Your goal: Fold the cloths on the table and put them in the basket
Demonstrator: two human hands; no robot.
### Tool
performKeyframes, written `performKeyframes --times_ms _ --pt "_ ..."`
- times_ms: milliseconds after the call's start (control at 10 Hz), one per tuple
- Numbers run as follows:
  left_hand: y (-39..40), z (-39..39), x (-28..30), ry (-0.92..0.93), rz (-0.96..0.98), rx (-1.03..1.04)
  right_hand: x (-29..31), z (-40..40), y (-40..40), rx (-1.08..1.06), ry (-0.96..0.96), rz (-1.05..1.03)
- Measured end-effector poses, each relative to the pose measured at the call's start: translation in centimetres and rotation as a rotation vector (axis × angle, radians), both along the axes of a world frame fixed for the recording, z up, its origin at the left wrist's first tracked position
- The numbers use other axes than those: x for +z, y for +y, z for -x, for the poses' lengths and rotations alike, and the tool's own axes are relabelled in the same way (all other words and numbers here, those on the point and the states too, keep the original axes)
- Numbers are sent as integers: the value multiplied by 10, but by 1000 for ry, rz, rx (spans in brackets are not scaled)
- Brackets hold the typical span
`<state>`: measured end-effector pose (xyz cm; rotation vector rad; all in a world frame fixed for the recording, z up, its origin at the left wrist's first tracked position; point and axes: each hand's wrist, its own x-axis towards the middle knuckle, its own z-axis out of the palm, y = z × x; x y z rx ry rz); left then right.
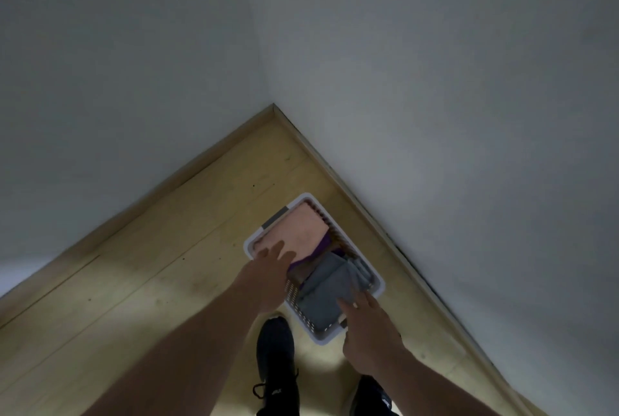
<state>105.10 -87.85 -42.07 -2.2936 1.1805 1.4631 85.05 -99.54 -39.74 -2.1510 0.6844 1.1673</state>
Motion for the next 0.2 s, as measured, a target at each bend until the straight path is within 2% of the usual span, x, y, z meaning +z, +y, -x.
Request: performKeyframes --times_ms 200 --pt "22 20 133 50 60 107 115 -1 6 -95 -90 1"
